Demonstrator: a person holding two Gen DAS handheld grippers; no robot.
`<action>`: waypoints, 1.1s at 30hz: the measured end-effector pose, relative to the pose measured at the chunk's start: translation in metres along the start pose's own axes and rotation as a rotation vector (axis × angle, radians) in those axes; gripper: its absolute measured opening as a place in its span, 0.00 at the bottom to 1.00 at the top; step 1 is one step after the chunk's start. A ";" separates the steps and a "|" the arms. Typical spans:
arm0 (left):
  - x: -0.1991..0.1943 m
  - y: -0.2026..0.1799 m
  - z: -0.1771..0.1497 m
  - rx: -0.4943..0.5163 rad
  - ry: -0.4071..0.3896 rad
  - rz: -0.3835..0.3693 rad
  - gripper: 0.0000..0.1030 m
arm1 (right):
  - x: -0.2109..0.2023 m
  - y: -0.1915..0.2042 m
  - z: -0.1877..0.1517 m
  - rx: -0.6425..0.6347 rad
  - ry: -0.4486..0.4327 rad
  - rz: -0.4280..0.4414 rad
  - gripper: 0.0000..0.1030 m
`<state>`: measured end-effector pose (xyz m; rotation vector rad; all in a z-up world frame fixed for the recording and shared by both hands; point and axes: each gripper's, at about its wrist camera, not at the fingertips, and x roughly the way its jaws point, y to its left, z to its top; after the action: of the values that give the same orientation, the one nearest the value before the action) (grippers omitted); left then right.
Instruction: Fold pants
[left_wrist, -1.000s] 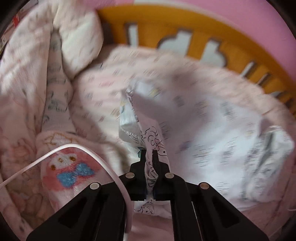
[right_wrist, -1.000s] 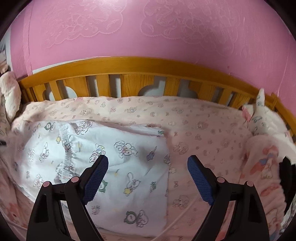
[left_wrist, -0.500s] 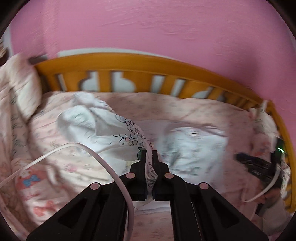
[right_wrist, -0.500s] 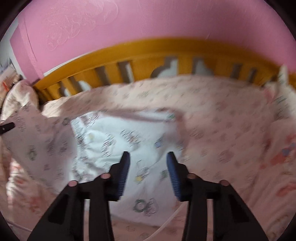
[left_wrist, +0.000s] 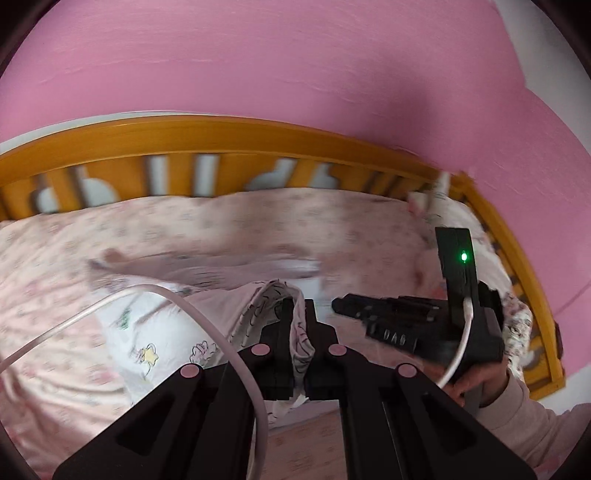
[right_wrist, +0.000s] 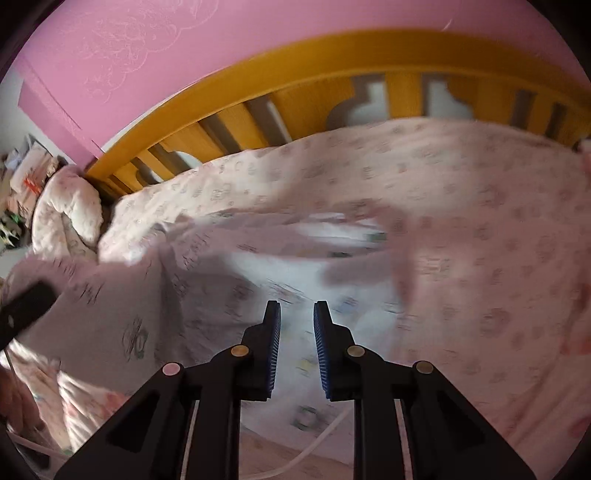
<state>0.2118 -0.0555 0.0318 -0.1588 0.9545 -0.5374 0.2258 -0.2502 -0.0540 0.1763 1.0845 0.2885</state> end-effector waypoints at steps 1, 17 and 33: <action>0.008 -0.011 0.000 0.015 0.009 -0.017 0.02 | -0.006 -0.007 -0.004 -0.002 0.000 -0.013 0.20; 0.141 -0.077 -0.094 0.082 0.220 -0.071 0.15 | -0.045 -0.093 -0.009 0.099 -0.064 -0.093 0.28; -0.009 0.053 -0.105 -0.206 -0.076 0.324 0.77 | -0.033 0.013 -0.036 -0.274 -0.128 -0.108 0.49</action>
<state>0.1422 0.0055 -0.0411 -0.2030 0.9372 -0.1335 0.1773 -0.2482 -0.0386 -0.1074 0.9138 0.3213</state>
